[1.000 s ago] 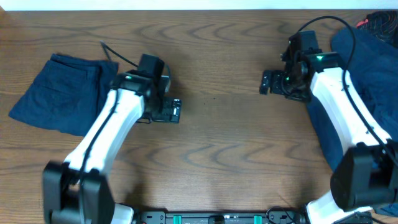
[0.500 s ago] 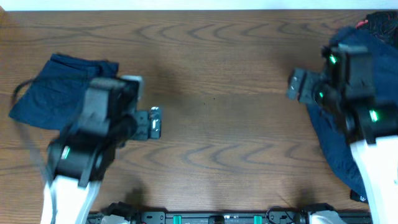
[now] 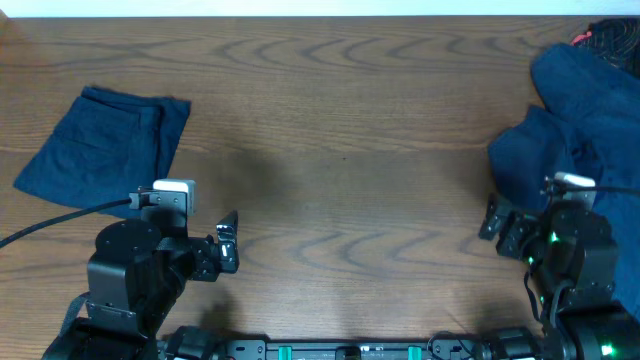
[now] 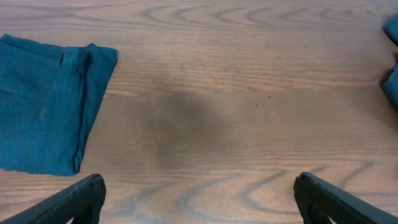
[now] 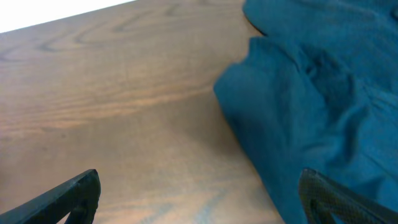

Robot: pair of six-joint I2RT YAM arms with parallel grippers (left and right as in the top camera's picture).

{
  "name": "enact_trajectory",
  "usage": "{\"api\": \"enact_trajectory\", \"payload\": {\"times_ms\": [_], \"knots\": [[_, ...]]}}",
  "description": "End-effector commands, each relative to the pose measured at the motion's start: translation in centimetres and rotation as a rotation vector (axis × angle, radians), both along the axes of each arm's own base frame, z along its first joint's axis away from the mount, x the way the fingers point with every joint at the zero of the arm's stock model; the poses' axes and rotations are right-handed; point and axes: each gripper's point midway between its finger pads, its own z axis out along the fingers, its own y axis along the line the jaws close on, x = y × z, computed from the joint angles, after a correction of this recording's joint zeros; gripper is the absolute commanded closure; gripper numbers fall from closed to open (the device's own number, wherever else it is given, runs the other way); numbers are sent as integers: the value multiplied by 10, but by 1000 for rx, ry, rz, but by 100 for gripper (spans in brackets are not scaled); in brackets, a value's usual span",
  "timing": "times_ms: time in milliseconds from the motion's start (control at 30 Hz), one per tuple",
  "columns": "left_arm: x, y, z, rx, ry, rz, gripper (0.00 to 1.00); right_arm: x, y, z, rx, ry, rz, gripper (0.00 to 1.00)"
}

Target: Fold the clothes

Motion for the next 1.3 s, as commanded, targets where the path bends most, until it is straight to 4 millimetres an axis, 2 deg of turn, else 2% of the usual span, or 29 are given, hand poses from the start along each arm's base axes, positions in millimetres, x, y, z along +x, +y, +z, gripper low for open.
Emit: {"api": "enact_trajectory", "payload": {"times_ms": [0,300,900,1100,1267], "knots": [[1,3,-3,2,8,18,2,-8,-5,-12,-35,47,-10,1],[1,3,-4,2,8,18,2,-28,-8,-34,-53,170,-8,1],[1,3,-4,2,8,18,2,-35,-10,-38,-64,187,-10,1],[1,3,-4,2,8,18,2,-29,-6,-21,-61,32,25,1],[1,3,-4,2,8,18,2,-19,15,-25,-131,-138,219,1]]}}
